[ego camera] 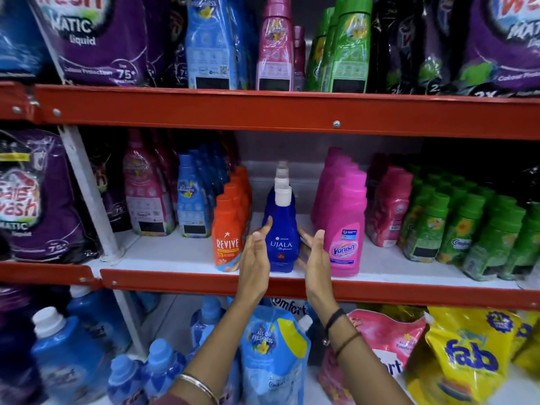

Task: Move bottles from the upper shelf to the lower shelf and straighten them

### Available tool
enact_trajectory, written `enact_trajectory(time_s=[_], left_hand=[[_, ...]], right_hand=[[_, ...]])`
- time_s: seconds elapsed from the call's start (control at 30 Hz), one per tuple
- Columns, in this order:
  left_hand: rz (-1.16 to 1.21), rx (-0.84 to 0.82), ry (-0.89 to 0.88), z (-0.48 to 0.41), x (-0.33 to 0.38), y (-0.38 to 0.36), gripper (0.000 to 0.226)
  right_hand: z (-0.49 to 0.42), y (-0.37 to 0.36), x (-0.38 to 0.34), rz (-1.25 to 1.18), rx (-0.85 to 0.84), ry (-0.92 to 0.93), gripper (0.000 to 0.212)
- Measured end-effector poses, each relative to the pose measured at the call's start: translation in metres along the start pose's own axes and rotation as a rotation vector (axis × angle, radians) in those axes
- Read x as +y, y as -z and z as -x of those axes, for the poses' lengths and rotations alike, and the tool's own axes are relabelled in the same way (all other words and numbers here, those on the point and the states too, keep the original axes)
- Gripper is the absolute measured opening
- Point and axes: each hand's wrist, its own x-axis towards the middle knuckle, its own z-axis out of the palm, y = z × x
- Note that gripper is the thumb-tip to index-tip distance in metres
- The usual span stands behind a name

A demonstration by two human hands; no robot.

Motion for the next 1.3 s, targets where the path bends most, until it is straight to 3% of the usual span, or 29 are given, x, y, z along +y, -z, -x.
enact_trajectory(time_s=[0.3, 0.4, 0.5, 0.6, 0.73, 0.83, 0.97, 1.3], left_hand=[[-0.013, -0.032, -0.039, 0.002, -0.004, 0.005, 0.057], [-0.045, 0.087, -0.188, 0.015, 0.005, 0.011, 0.060], [0.050, 0.281, -0.328, 0.019, 0.004, 0.030, 0.054], [0.085, 0.409, -0.244, 0.013, 0.005, 0.052, 0.052], [0.081, 0.322, -0.036, -0.001, -0.004, 0.078, 0.044], [0.077, 0.208, -0.012, -0.005, -0.012, 0.089, 0.046], [0.094, 0.131, -0.027, -0.004, -0.011, 0.093, 0.059], [0.062, 0.090, -0.035, -0.003, -0.012, 0.099, 0.051]], right_hand=[[0.007, -0.005, -0.004, 0.069, 0.036, 0.040, 0.060], [0.023, -0.014, -0.005, 0.047, 0.110, 0.171, 0.055], [0.040, -0.034, 0.004, 0.035, 0.033, 0.270, 0.070], [0.045, -0.062, 0.012, 0.038, -0.086, 0.213, 0.083], [0.038, -0.093, 0.017, 0.026, -0.097, 0.063, 0.097], [0.029, -0.104, 0.021, 0.020, -0.079, 0.012, 0.105], [0.023, -0.110, 0.027, 0.018, -0.058, -0.007, 0.072], [0.019, -0.110, 0.034, 0.048, 0.003, -0.015, 0.077]])
